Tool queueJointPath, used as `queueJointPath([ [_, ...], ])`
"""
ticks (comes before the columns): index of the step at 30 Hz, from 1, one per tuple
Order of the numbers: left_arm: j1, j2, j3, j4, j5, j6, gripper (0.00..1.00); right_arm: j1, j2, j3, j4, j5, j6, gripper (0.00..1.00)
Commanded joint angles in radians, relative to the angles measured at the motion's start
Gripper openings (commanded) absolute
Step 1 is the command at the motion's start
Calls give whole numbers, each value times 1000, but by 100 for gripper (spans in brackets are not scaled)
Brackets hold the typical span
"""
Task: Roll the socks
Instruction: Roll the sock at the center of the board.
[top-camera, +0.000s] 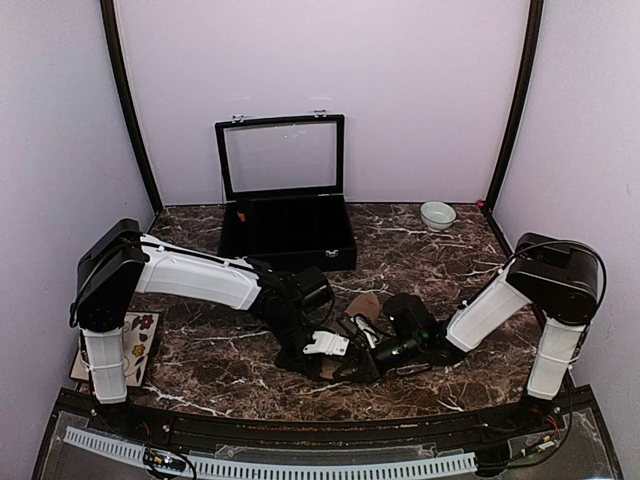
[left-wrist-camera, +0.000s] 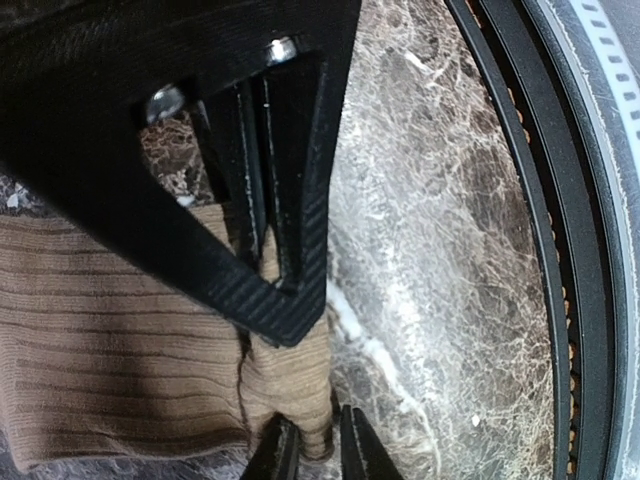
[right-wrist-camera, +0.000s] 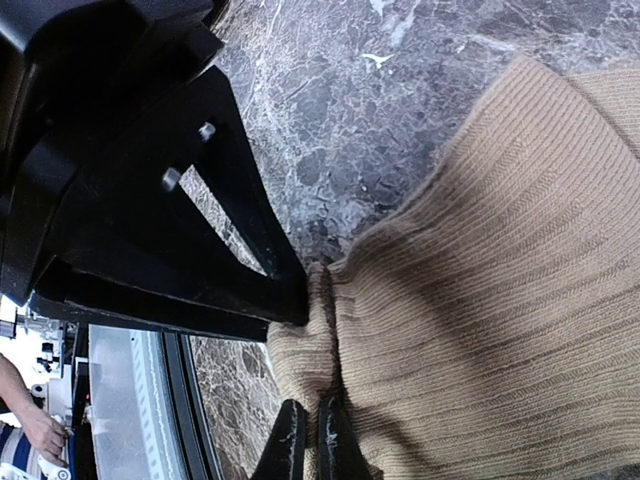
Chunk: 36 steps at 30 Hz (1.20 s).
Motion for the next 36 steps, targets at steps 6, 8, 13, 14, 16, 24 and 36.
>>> queueJointPath([
  [6, -18, -34, -8, -34, -33, -18, 33, 2, 88, -50, -223, 47, 23, 0],
  [8, -22, -57, 1, -67, -40, -15, 33, 1, 93, -50, -233, 46, 19, 0],
  [13, -31, -84, 7, -57, -49, -20, 33, 0, 98, -60, -225, 40, 27, 0],
  [14, -37, -79, 11, -54, -53, -25, 33, 0, 101, -58, -226, 36, 29, 0],
  [16, -50, -68, 30, -65, -65, -34, 33, 0, 103, -53, -232, 30, 29, 0],
  [24, -62, -90, 39, -60, -44, -32, 32, -17, 123, -73, -186, 11, 42, 0],
  [36, -66, -26, -35, 120, -182, -7, 30, -23, 116, -86, -182, -10, 64, 0],
])
